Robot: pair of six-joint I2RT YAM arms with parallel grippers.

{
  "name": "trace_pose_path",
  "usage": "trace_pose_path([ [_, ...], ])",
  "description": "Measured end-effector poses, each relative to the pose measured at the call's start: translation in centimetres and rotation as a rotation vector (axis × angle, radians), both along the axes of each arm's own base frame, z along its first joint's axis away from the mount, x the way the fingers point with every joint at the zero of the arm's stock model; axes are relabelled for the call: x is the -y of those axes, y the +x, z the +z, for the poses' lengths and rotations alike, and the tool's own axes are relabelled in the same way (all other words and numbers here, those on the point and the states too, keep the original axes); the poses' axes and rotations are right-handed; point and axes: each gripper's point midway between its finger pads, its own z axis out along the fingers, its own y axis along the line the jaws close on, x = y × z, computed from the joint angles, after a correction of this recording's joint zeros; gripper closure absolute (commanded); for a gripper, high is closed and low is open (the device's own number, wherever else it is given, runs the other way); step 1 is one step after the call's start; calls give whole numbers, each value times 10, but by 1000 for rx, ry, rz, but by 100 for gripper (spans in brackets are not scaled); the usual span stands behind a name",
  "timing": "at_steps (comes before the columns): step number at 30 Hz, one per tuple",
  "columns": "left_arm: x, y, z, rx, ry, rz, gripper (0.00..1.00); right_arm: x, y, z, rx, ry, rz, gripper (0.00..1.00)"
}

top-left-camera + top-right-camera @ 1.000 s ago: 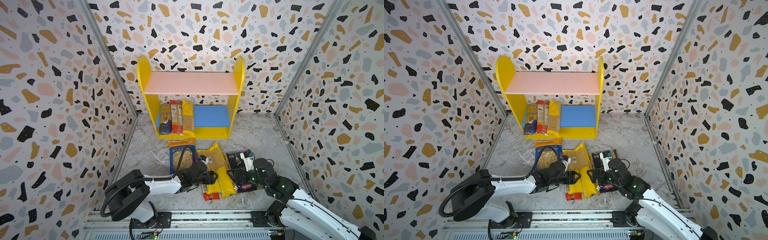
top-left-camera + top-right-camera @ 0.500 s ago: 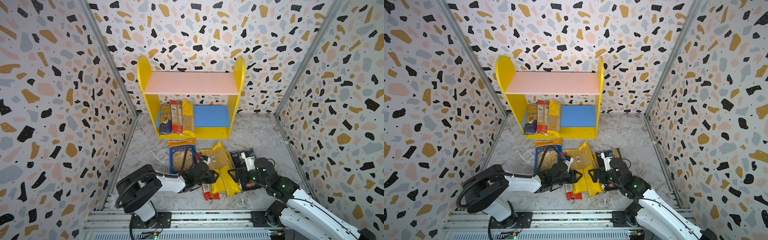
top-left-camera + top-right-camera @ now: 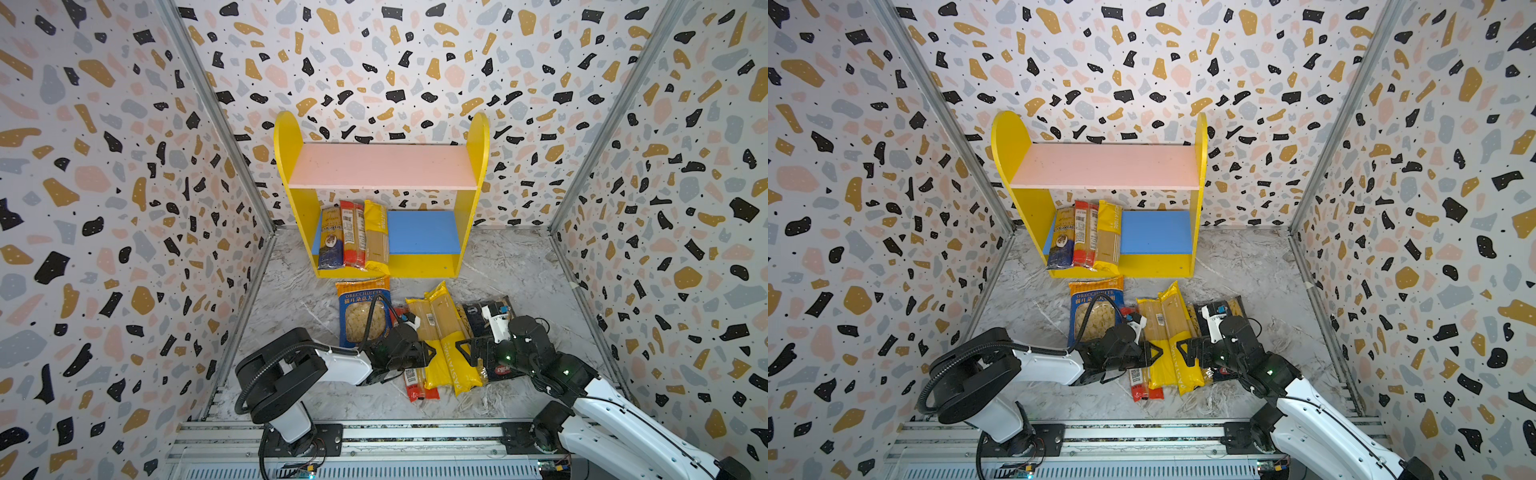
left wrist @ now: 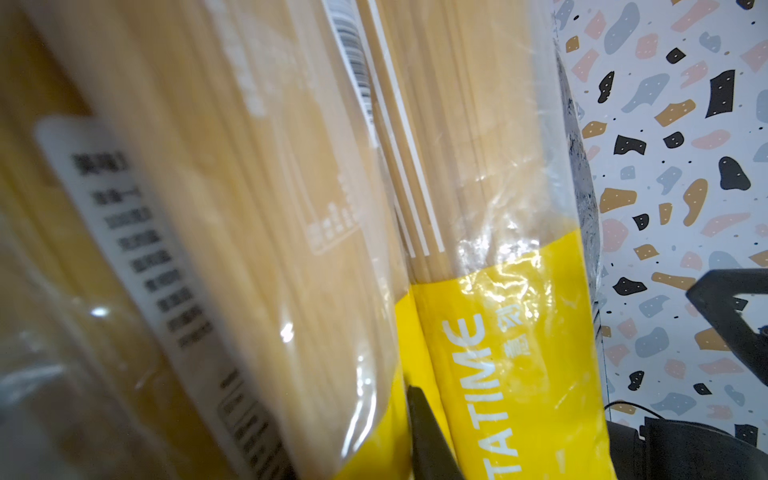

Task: Place and organize the pasta boxes and bags onto the shelf

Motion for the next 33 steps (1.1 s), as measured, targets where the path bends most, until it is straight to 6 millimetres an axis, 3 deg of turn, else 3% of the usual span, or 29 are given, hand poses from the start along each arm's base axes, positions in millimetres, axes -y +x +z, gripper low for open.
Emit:
trace_pose_path([
  [11,-20,-15,29,88,80,-80,100,-2,-2,-1,-11,6,14,1],
  [27,-20,-18,27,97,96,-104,100,-9,-3,-21,-64,-3,39,1],
  [33,-20,-18,27,102,96,-112,100,-21,0,-26,-91,15,69,14],
])
